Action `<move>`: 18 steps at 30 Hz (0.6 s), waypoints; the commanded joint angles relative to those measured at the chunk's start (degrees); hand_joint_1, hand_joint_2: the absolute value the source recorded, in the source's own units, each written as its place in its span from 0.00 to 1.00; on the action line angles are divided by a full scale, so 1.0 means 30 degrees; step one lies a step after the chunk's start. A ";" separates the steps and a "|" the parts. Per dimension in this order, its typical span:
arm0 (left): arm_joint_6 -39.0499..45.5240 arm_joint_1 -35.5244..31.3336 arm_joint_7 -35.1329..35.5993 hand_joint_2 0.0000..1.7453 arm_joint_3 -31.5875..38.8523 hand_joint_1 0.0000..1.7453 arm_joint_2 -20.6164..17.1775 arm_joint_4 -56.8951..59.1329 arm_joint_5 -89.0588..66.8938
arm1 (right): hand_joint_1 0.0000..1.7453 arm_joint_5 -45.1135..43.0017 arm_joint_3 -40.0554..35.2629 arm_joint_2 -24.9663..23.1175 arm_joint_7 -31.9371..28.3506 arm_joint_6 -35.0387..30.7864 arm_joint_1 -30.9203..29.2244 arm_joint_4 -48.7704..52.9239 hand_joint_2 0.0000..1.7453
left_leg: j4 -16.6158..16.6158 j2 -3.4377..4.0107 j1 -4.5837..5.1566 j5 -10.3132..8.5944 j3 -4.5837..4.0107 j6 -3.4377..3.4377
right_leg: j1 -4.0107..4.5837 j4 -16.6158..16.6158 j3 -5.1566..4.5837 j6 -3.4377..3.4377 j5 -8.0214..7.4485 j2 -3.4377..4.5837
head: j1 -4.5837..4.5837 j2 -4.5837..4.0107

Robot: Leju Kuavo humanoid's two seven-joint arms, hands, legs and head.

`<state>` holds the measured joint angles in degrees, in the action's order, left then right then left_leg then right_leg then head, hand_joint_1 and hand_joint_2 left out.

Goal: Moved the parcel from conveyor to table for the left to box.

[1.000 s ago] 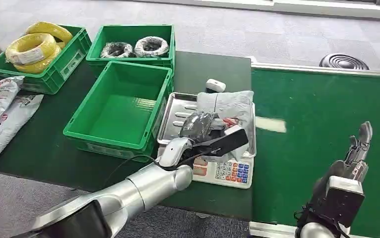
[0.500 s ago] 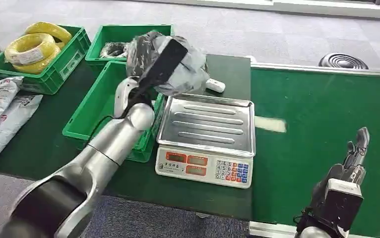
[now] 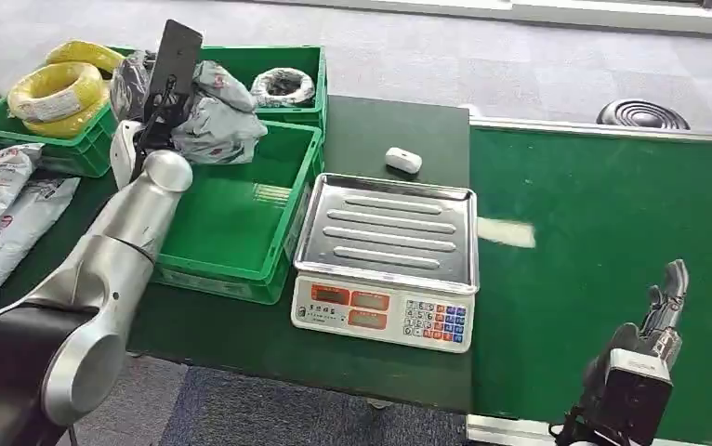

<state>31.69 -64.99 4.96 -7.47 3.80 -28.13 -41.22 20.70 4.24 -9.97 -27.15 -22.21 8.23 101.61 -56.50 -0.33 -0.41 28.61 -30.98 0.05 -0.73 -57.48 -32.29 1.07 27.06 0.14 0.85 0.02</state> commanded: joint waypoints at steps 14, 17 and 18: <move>-0.7961 1.0631 -0.8911 0.00 0.5206 0.00 -0.2385 -1.1913 1.0517 | 0.00 -0.0407 0.1695 0.0059 0.0191 0.1313 0.1262 -0.0108 0.00 | 0.0097 0.0106 0.0017 -0.0006 0.0083 -0.0005 | -0.0013 0.0069 0.0049 -0.0017 -0.0022 0.0093 | 0.0000 0.0000; -1.0552 1.5428 -0.8584 0.00 0.4570 0.00 -0.2700 -1.7193 1.4092 | 0.00 0.0057 0.2341 -0.0230 0.0368 0.1944 0.1483 -0.0185 0.00 | 0.0196 0.0207 0.0027 0.0009 0.0203 -0.0011 | -0.0021 0.0147 0.0120 -0.0025 -0.0026 0.0197 | -0.0007 0.0000; -1.1291 1.7142 -0.8422 0.00 0.4207 0.00 -0.3052 -1.8271 1.4354 | 0.00 0.0076 0.2620 -0.0354 0.0328 0.2048 0.1558 -0.0232 0.00 | 0.0147 0.0162 0.0047 0.0008 0.0137 -0.0002 | -0.0044 0.0086 0.0082 -0.0007 -0.0008 0.0152 | -0.0022 0.0000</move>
<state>9.70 -48.30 -21.34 5.18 -2.01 -37.82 -13.56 19.78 6.25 -9.40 -26.12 -19.21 10.67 101.68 -56.43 -0.18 -0.40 28.66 -30.92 0.03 -0.76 -57.49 -32.28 1.07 27.08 0.31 0.79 0.02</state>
